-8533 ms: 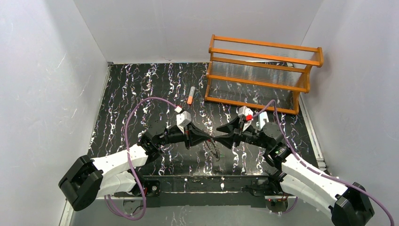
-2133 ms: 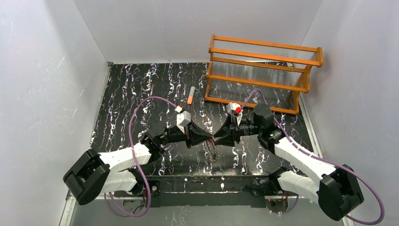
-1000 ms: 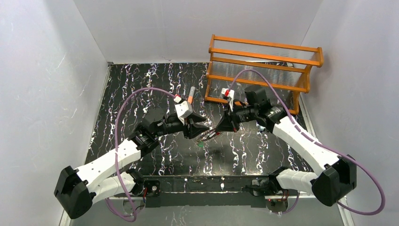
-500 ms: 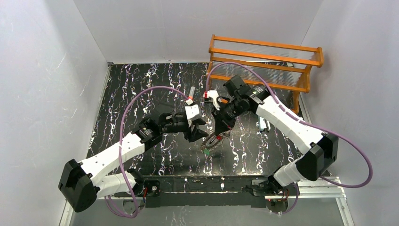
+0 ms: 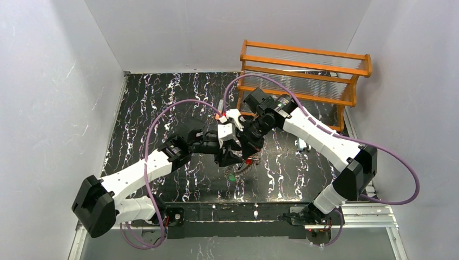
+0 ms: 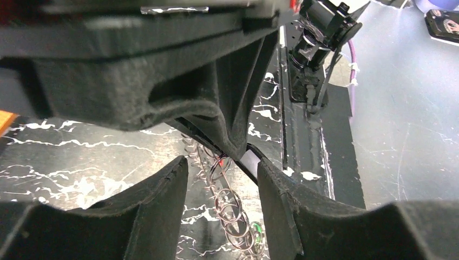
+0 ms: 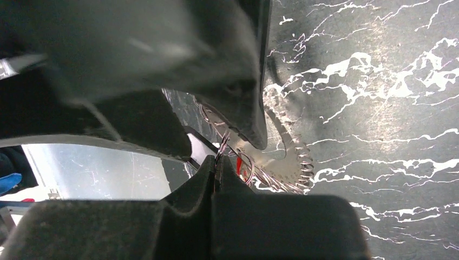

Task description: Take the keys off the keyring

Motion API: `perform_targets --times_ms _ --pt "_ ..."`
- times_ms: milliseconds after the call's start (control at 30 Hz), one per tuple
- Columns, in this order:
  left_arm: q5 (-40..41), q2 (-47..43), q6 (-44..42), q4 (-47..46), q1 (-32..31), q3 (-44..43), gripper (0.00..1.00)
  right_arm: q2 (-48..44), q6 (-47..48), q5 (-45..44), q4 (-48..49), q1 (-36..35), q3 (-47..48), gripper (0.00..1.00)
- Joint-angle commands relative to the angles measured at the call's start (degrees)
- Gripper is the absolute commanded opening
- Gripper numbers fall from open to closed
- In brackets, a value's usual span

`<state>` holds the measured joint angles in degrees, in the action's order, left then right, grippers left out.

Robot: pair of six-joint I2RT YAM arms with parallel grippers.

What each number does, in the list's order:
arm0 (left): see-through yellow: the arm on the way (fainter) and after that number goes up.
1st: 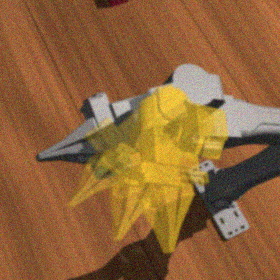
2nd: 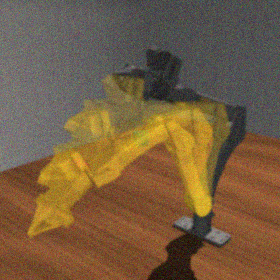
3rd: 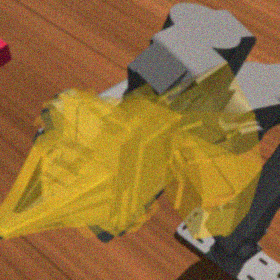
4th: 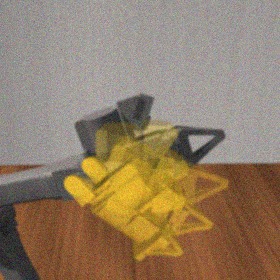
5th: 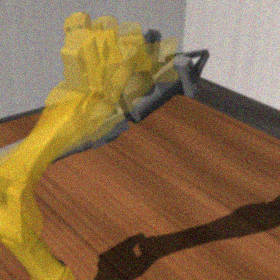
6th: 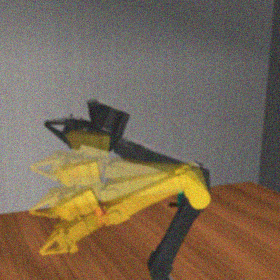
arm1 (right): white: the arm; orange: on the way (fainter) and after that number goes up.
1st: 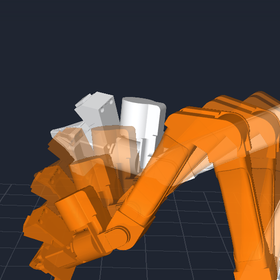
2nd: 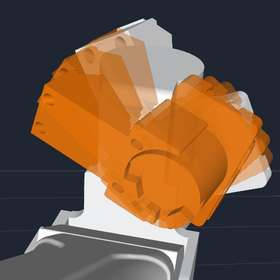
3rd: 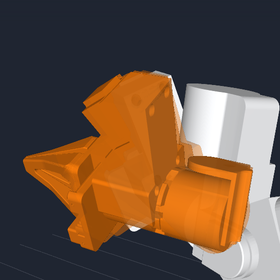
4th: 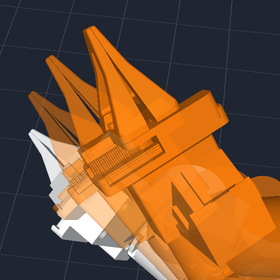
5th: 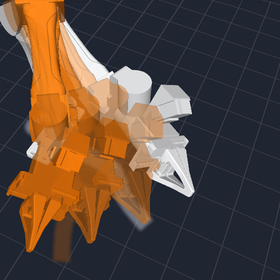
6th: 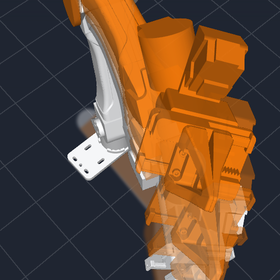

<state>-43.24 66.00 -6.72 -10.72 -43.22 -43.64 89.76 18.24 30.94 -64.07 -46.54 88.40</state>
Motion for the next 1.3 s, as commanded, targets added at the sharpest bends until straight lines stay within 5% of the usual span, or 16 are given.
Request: perform_targets --times_ms 0,467,600,767,933,1267 --pt "-4.3 1.49 0.23 -0.23 0.29 0.4 0.47 0.07 0.95 0.74 -1.39 -0.92 3.79 0.01" --pt "-8.7 3.32 3.78 -2.88 0.26 0.52 0.0 -2.9 3.83 4.04 2.43 -1.62 -0.99 0.01" --pt "-9.03 4.93 8.03 -4.53 0.25 0.57 0.0 -6.68 3.42 3.94 8.49 -1.62 -4.77 0.01" --pt "-5.88 2.89 13.82 -11.44 0.25 3.49 0.0 -14.75 -0.34 1.68 19.05 -1.05 -13.02 0.32" --pt "-0.1 -2.31 16.83 -18.54 0.27 8.12 0.0 -27.76 -6.82 -4.25 35.81 -0.74 -27.58 0.5" --pt "7.69 -5.55 27.62 -38.25 0.13 18.07 0.0 -44.69 -20.15 -13.04 74.68 -0.82 -54.48 0.49"
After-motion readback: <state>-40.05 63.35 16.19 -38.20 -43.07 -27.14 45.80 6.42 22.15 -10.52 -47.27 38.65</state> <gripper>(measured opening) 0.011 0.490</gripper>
